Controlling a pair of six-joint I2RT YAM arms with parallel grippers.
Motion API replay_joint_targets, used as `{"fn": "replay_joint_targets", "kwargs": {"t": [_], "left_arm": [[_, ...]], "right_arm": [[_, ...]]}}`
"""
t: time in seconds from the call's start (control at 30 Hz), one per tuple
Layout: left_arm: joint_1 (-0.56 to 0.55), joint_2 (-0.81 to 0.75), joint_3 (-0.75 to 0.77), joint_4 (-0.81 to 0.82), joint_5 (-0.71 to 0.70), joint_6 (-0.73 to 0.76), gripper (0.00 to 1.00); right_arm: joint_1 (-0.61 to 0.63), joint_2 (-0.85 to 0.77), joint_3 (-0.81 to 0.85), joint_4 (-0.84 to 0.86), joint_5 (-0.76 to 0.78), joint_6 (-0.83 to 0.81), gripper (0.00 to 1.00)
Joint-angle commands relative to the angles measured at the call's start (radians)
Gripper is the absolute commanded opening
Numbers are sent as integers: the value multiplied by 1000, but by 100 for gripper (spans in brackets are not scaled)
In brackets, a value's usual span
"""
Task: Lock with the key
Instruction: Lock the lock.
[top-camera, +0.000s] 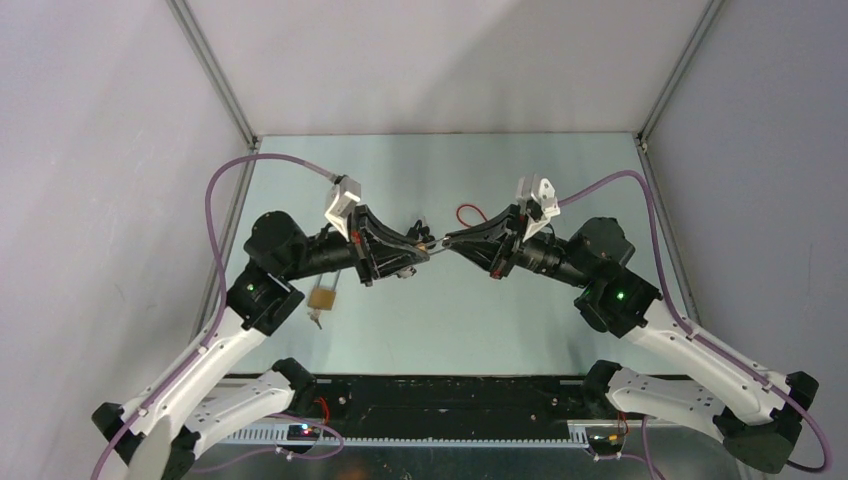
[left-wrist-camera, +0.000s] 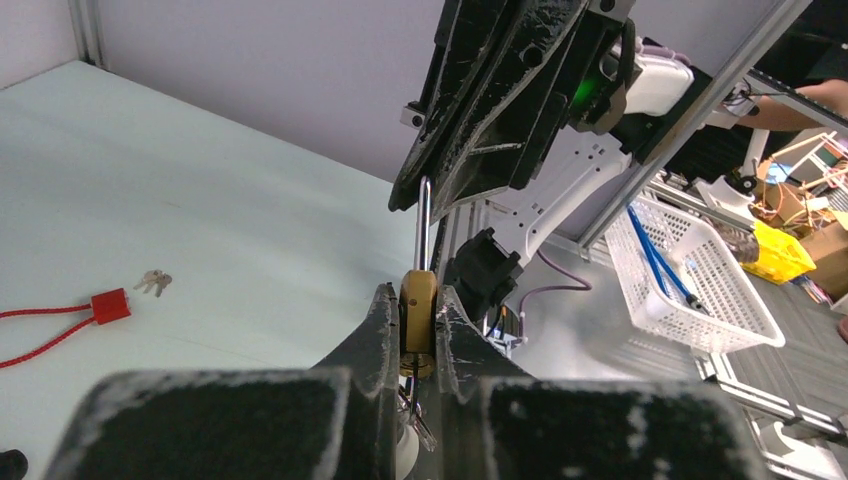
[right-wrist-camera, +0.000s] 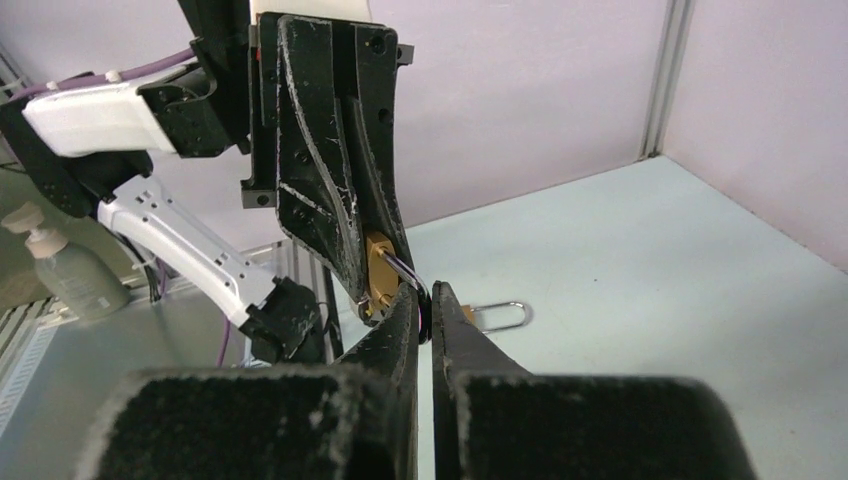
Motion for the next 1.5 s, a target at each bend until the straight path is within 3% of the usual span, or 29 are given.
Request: {"fn": "replay_joint_targets", "kwargs": {"t": [0.0,0.13,0.2,0.27,0.43,0.63,0.83,0.97,1.03,1.23,1.4,1.47], "left_arm": [[-52,112,41,130,-86,-53,0],[-48,92,23,130,-124,-55,0],[-20,64,2,120,-139,-47,0],[23,31,-15,115,-140,-52,0],[87,-2,-40,115,-103,-82,0],[91,12,-40,120,-58,-111,0],[88,36,-45,150,73,-149,0],[83,21,-63,162,91,-134,0],[83,18,-70,167,89,-134,0],[82,19,-76,177,86,-138,0],[83,13,-76,181,81,-138,13],[82,10,-78,182,75,-136,14]], "right_arm": [[95,108,-29,-23,-161,64,0],[-12,52,-30,-29,-120,178,1],[-84,15,-38,-17,-123,245,8],[-144,-31,-65,7,-127,321,16],[-212,-117,-110,55,-125,374,54],[-216,-127,-177,188,-116,449,78],[-212,-25,-201,332,-45,582,84],[-184,39,-200,457,-35,629,80],[-169,62,-199,518,-37,644,71],[-158,110,-191,642,-107,703,39],[-165,108,-145,572,-173,697,2],[-166,98,-128,507,-168,663,0]]}}
